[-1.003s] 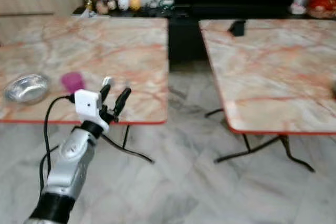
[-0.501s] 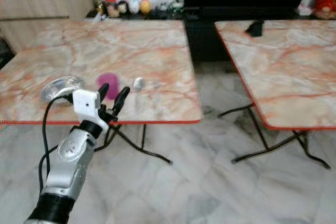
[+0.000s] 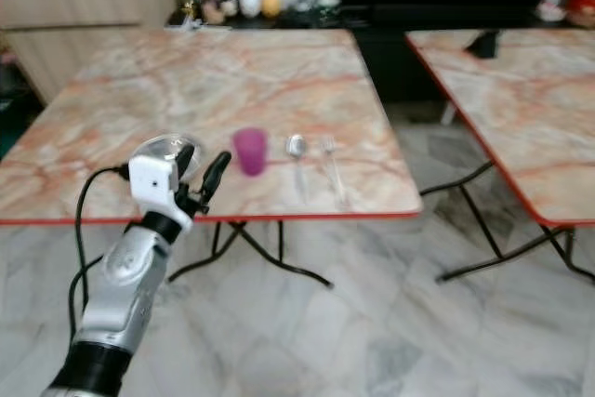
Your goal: Setting the table
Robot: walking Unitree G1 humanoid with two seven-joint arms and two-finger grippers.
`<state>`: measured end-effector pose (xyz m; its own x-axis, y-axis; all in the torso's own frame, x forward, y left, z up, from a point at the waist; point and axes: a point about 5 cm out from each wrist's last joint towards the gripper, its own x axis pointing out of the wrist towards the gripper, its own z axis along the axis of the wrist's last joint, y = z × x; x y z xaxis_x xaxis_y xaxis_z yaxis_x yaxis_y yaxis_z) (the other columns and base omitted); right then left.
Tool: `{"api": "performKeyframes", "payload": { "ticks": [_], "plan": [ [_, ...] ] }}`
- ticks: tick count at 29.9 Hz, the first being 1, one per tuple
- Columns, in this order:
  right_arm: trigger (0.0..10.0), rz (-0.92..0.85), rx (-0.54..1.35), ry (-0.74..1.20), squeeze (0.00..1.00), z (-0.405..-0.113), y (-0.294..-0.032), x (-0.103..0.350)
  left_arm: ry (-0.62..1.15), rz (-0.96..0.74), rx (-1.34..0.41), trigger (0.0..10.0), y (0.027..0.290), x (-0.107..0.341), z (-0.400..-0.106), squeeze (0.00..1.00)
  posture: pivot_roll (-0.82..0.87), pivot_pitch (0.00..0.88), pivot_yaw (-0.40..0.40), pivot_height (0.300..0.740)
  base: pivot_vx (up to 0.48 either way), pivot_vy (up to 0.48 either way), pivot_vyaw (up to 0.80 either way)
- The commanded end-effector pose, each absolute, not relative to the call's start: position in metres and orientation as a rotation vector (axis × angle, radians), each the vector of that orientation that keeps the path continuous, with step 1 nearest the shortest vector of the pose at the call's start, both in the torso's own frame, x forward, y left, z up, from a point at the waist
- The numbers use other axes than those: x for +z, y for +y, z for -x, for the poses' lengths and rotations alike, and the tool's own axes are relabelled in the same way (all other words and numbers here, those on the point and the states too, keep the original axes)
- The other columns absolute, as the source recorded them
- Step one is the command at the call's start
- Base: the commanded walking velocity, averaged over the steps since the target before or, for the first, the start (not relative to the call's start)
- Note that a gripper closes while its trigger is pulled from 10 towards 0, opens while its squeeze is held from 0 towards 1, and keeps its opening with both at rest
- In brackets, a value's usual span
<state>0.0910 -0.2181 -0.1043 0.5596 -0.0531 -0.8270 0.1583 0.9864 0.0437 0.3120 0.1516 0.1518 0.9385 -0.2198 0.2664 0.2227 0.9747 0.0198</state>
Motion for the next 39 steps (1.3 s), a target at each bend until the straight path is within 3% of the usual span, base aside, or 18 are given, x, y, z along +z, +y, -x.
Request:
{"api": "performKeyframes", "payload": {
  "ticks": [1,16,32,39],
  "plan": [
    [10.0,-0.103,-0.127,0.985,0.0,-0.086,-0.223,-0.105,-0.295,0.036,-0.252,10.0,0.14,0.158,-0.314,0.0,0.06,0.0,-0.024,0.74,0.0,0.401,0.0],
    [10.0,-0.104,-0.116,0.985,0.0,-0.087,-0.223,-0.104,-0.289,0.03,-0.245,10.0,0.143,0.158,-0.315,0.0,0.07,0.0,-0.027,0.74,0.0,0.377,0.0],
    [10.0,-0.108,-0.115,0.984,0.0,-0.087,-0.222,-0.105,-0.273,0.027,-0.267,10.0,0.137,0.153,-0.313,0.0,0.07,0.0,-0.025,0.74,0.0,0.0,0.0],
    [10.0,-0.106,-0.118,0.981,0.0,-0.087,-0.223,-0.104,-0.217,0.026,-0.191,10.0,0.159,0.135,-0.31,0.0,0.07,0.0,-0.03,0.74,0.0,0.0,0.0]
  ]
}}
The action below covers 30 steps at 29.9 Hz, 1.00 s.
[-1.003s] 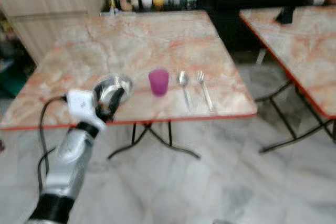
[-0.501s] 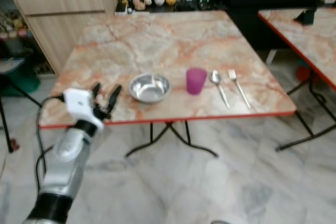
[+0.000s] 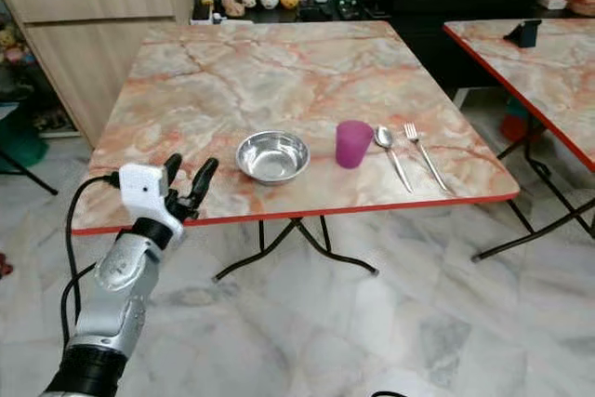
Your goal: Setting the table
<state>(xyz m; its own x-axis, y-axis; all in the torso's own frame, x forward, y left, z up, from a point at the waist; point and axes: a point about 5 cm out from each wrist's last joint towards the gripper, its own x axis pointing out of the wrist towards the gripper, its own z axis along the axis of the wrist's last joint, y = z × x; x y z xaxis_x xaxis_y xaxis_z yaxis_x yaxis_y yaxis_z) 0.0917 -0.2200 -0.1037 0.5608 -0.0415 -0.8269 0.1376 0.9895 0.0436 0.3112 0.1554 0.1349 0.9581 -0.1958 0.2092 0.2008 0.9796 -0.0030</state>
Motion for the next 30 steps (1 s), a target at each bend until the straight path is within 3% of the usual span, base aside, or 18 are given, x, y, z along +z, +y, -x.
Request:
{"api": "performKeyframes", "payload": {
  "ticks": [1,8,14,16,23,30],
  "plan": [
    [10.0,-0.104,-0.119,0.982,0.0,-0.087,-0.223,-0.104,-0.218,0.023,-0.193,10.0,0.159,0.135,-0.309,0.0,0.08,0.0,-0.031,0.74,0.0,0.0,0.0],
    [10.0,-0.105,-0.118,0.981,0.0,-0.087,-0.223,-0.104,-0.192,-0.004,-0.164,10.0,0.163,0.124,-0.306,0.0,0.07,0.0,-0.029,0.74,0.0,0.0,0.0],
    [10.0,-0.106,-0.116,0.979,0.0,-0.087,-0.223,-0.104,-0.123,-0.051,-0.038,10.0,0.194,0.1,-0.296,0.0,0.08,0.0,-0.029,0.74,0.0,0.0,0.0],
    [10.0,-0.105,-0.113,0.98,0.0,-0.086,-0.223,-0.104,-0.033,-0.062,0.1,10.0,0.225,0.076,-0.283,0.0,0.07,0.0,-0.027,0.74,0.0,0.0,0.0],
    [10.0,-0.111,-0.116,0.976,0.0,-0.086,-0.222,-0.104,0.201,-0.081,0.296,10.0,0.272,0.021,-0.239,0.0,0.07,0.0,-0.022,0.74,0.0,0.0,0.0],
    [10.0,-0.109,-0.112,0.976,0.0,-0.087,-0.222,-0.104,0.401,-0.092,0.311,10.0,0.279,-0.014,-0.215,0.0,0.08,0.0,-0.027,0.74,0.0,0.0,0.0]
  ]
}}
